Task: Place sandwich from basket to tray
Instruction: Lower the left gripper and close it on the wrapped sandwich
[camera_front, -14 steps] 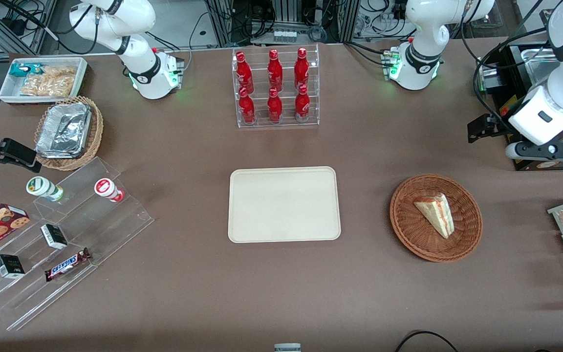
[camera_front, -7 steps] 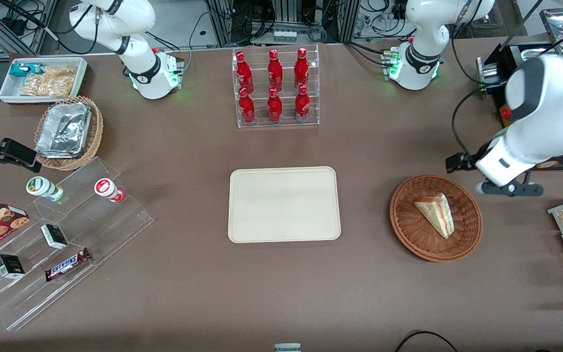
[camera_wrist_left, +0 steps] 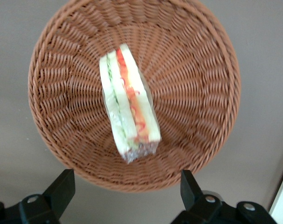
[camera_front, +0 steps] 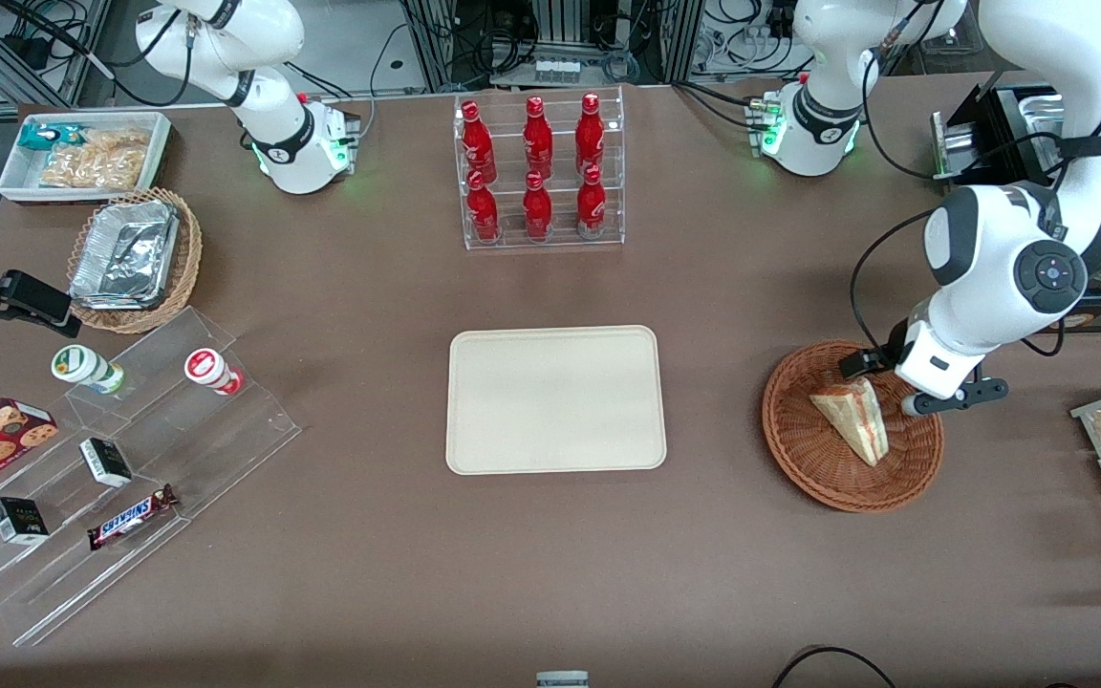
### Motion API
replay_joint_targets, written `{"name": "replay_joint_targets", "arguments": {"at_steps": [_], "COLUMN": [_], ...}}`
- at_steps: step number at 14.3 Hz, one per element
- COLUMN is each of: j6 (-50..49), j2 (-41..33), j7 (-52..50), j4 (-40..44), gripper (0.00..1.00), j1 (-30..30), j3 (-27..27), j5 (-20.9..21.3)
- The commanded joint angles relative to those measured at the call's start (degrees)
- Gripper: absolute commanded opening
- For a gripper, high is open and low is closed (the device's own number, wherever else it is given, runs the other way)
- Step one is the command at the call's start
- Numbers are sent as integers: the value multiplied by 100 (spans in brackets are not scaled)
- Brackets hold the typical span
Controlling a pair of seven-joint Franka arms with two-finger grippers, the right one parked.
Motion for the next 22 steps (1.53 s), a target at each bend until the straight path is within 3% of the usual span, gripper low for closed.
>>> {"name": "replay_joint_targets", "arguments": {"at_steps": [1, 7, 10, 12, 13, 14, 18, 20, 22], "j6": [248, 1074, 1092, 1066, 1022, 978, -134, -1074, -1421], "j2": [184, 738, 861, 862, 844, 844, 651, 677, 799], "j7": [-648, -2080, -2073, -2030, -1942, -1750, -967, -171, 247], "j4": [12, 3, 3, -31, -49, -67, 502, 1151, 1566], "gripper": [100, 100, 96, 34, 16, 9, 5, 9, 11], "j1": [46, 46, 46, 46, 46, 37, 20, -33, -278], "j3": [-41, -23, -15, 12, 20, 20, 12, -32, -172], "j5": [-29, -20, 7, 59, 85, 86, 86, 269, 227]}}
